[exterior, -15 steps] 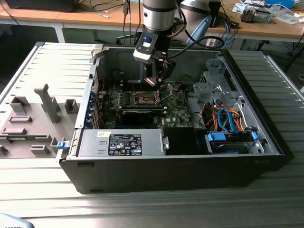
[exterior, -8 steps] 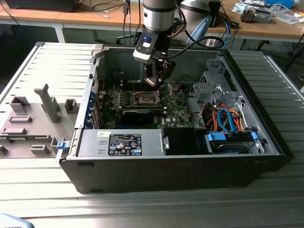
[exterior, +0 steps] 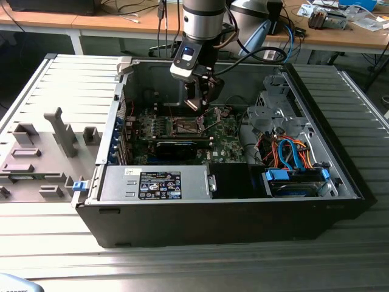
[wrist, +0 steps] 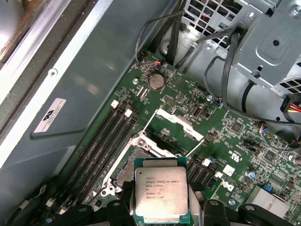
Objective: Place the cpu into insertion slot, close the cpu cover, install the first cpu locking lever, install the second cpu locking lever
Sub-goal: 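Place the cpu into insertion slot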
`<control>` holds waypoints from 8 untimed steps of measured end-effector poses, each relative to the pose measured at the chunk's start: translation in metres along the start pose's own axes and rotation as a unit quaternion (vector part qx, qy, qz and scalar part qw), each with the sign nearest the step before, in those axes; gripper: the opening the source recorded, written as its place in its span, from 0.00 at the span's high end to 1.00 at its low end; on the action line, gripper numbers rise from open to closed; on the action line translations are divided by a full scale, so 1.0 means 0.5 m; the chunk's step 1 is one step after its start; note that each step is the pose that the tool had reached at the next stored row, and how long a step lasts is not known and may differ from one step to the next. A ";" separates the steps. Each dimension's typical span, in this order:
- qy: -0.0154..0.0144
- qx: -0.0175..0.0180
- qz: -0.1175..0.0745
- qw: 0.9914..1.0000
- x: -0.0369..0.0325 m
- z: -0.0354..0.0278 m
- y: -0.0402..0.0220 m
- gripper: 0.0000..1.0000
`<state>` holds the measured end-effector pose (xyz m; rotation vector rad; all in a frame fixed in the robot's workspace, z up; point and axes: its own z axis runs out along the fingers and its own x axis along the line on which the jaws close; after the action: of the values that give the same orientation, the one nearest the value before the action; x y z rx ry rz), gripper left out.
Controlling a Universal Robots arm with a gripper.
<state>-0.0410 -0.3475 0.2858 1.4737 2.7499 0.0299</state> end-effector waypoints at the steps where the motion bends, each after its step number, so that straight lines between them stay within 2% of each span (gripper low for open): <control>1: 0.000 0.000 0.000 1.000 0.000 0.000 0.000 0.45; 8: 0.000 0.000 0.003 1.000 0.000 0.001 0.000 0.45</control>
<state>-0.0410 -0.3475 0.2855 1.4810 2.7459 0.0298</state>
